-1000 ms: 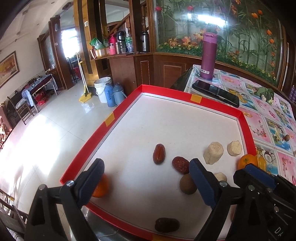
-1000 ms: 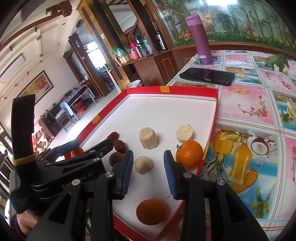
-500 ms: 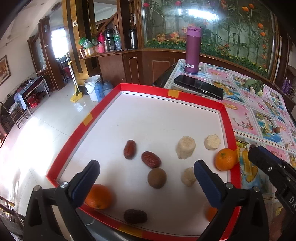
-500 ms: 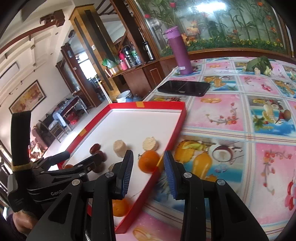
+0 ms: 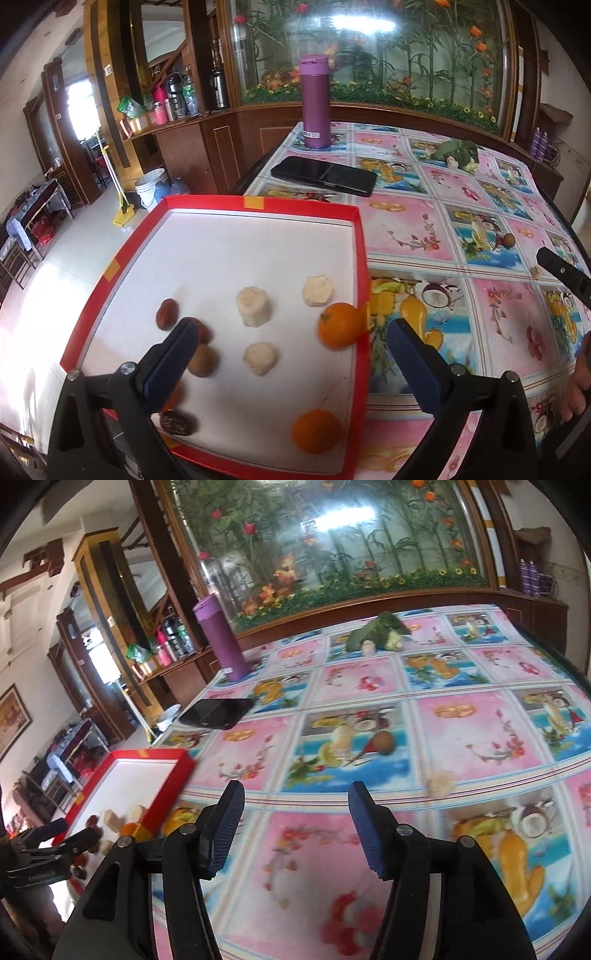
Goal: Organize fruits
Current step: 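Grasp a brown kiwi with the left tool while the right tool grasps a beige piece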
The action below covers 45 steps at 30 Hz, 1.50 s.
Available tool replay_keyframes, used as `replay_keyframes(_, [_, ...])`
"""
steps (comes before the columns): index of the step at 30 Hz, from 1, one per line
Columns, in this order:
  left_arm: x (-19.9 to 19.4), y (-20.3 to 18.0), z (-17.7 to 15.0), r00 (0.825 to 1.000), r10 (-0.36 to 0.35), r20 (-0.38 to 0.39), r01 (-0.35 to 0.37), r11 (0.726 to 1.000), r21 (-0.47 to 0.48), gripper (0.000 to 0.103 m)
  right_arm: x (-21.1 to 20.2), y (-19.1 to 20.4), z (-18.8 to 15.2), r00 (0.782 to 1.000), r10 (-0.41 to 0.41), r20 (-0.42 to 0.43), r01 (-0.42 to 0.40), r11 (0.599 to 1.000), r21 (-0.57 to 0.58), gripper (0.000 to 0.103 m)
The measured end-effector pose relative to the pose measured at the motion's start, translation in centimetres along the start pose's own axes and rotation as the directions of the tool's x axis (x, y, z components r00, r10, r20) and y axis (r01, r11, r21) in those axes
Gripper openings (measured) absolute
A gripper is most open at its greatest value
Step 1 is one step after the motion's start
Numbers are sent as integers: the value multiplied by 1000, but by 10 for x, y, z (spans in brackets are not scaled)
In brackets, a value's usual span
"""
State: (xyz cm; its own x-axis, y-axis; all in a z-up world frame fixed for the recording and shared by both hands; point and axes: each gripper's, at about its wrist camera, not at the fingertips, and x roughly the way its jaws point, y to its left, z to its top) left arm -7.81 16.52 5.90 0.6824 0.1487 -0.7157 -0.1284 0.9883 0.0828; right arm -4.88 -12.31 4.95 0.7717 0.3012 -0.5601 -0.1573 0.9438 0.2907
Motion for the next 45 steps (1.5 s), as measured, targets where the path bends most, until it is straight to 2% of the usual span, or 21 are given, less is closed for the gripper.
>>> replay_keyframes(6, [0,-45,4,999,-33,-12,34,995,89,103,3,-60,8,991,-122,-45,124,992,30,58])
replay_keyframes(9, [-1,-64,6,999,-49,-13,50,990,129,103,3,-73,7,989,-128,-76,131,991,38,58])
replay_keyframes(16, [-4,-103,18,998,-62,-2,61,974,220,103,13,-75,3,983,-116,-141,118,993,5,57])
replay_keyframes(20, [0,-116,23,998,-61,-2,60,970,238,103,23,-74,2,975,-128,-179,129,992,-7,44])
replay_keyframes(32, [11,-136,22,998,-51,-31,58,960,274,103,38,-69,9,968,-158,-197,153,987,-40,41])
replay_keyframes(45, [25,-154,38,999,-40,-35,49,954,295,103,46,-67,11,961,-179,-209,169,983,-67,24])
